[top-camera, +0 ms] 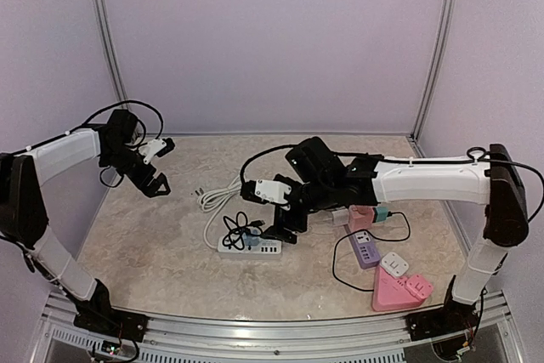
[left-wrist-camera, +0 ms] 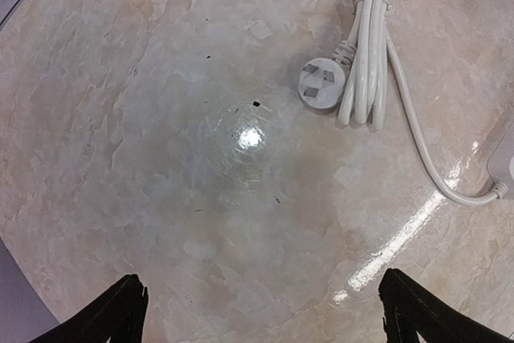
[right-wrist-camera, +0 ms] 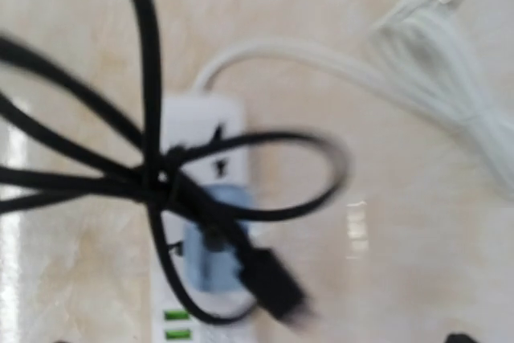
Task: Insert the plug
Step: Reset both arms
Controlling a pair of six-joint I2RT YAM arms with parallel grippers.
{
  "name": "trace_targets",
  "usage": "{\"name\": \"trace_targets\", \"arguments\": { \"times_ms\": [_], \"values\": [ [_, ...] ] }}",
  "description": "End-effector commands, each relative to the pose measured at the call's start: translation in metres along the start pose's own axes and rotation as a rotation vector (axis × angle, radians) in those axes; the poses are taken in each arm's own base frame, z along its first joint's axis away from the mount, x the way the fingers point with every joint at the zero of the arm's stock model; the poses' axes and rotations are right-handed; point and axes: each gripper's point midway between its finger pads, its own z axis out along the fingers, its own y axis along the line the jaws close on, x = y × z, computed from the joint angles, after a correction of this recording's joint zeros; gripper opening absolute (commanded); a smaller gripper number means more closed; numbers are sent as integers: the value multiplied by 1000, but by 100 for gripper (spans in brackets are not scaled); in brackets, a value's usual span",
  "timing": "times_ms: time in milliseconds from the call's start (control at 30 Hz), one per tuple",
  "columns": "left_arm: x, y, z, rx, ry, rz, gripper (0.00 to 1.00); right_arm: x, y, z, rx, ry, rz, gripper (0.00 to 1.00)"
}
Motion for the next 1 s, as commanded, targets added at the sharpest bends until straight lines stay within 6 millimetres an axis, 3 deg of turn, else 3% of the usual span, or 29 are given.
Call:
{"name": "trace_targets", "arguments": {
  "times_ms": [0,67,133,200,267,433,600,767,967],
  "values": [
    [4,9,-18,-24,-35,-46,99,-15,-22,-59,122,-7,84,100],
    [7,22,-28,-63,-51,-91,99,-9,-50,-87,239,-4,195,100],
    [12,40,-40,-115,-70,-151,99,15,-95,-123,426,28,400,100],
    [16,59,-56,-178,-108,-214,99,57,-131,-160,601,84,637,100],
    [21,76,-71,-239,-151,-276,99,108,-149,-194,744,152,839,100],
    [48,107,-105,-374,-208,-414,99,211,-147,-259,903,131,1233,100],
    [82,120,-108,-438,-203,-536,99,277,-127,-304,1102,68,1413,100],
    [100,121,-100,-461,-218,-598,99,318,-109,-335,1426,88,1487,100],
    [95,117,-98,-434,-257,-607,99,335,-101,-325,1445,152,1494,99]
  ]
}}
